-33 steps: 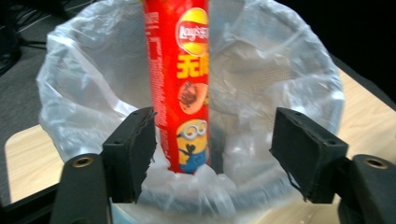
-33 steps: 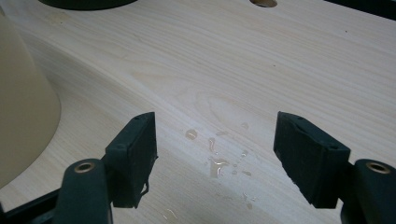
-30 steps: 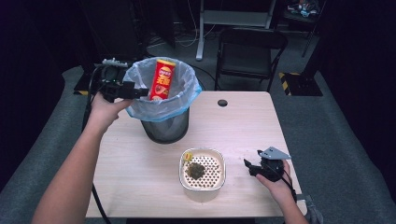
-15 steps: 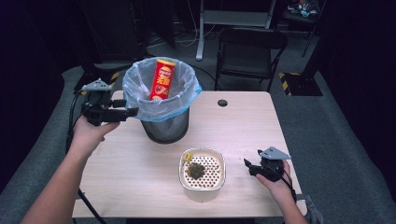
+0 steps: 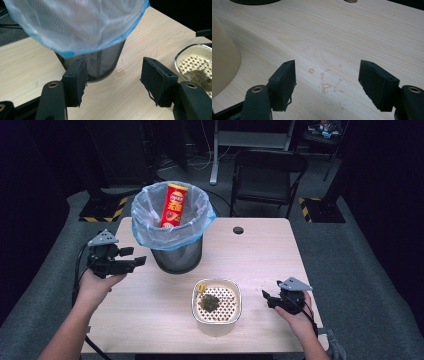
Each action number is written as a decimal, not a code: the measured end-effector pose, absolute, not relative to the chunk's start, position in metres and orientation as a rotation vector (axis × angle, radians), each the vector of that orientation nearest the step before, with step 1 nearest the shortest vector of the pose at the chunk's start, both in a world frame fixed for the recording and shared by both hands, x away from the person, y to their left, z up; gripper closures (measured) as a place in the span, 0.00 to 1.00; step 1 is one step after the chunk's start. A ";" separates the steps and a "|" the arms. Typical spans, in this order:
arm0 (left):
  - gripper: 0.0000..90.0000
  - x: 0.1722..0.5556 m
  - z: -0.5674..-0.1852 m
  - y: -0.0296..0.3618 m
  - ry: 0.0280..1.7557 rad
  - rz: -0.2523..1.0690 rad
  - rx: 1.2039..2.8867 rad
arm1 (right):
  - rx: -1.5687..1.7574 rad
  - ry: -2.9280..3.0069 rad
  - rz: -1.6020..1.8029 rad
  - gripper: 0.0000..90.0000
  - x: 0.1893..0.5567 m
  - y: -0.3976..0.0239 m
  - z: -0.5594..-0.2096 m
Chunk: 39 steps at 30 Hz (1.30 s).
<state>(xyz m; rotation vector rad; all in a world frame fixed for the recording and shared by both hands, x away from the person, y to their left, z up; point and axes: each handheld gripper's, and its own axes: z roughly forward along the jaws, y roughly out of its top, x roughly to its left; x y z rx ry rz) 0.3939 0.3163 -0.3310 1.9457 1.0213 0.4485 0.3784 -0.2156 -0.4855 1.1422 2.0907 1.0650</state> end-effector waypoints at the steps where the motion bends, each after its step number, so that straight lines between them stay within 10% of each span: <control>1: 0.41 0.394 -0.336 0.318 1.028 0.448 1.943 | 1.147 2.090 1.065 0.33 0.378 -0.216 -0.486; 39: 0.37 0.373 -0.508 0.358 1.221 0.463 1.939 | 1.237 2.083 1.008 0.33 0.387 -0.237 -0.500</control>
